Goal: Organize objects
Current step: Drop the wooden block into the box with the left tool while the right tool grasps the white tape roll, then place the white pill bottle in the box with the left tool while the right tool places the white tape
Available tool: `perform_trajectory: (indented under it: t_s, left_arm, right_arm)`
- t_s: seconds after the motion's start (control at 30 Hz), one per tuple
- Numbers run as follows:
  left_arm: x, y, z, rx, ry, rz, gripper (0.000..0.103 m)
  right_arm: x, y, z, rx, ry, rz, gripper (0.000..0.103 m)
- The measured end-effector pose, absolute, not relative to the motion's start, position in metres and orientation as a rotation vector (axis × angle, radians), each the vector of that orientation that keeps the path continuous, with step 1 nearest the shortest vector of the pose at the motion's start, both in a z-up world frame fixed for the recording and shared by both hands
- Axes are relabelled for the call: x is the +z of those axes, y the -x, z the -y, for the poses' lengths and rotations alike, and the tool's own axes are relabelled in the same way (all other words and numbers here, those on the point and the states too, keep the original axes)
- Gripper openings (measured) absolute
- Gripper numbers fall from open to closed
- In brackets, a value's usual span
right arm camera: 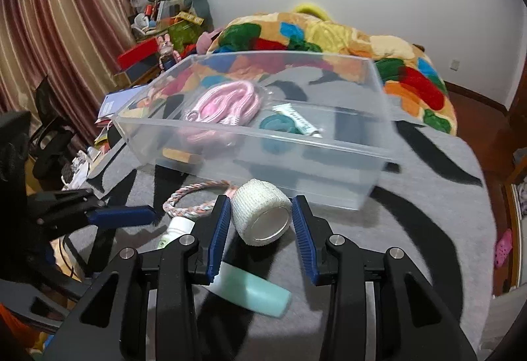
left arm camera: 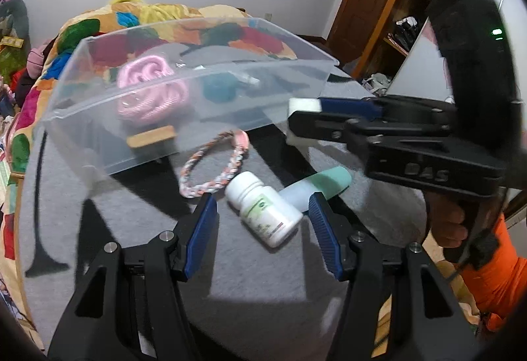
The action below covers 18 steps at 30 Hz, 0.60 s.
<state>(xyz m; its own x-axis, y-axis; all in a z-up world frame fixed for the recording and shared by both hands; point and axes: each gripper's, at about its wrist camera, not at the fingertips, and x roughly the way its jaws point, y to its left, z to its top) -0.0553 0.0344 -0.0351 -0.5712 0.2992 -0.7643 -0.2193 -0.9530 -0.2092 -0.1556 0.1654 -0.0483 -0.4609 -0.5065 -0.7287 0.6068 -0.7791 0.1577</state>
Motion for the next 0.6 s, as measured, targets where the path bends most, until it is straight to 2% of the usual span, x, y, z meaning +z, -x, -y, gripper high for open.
perform_trajectory:
  t_s: [0.07,0.17,0.43,0.6]
  left_arm:
    - [-0.041,0.060,-0.036,2.549,1.279,0.143,0.058]
    - [-0.048,0.064,-0.035,2.541,1.280,0.187,0.051]
    - [-0.039,0.046,-0.028,2.589,1.213,0.184,0.050]
    - [-0.015,0.039,-0.018,2.635,1.137,0.200,0.050]
  right_arm:
    - [-0.045,0.154,-0.171,-2.238,-1.054,-0.154,0.035]
    - [-0.044,0.149,-0.176,-2.239,-1.051,-0.147,0.035]
    - [-0.040,0.140,-0.182,-2.242,-1.022,-0.128,0.035]
    - [-0.027,0.137,-0.182,-2.254,-0.981,-0.117,0.035]
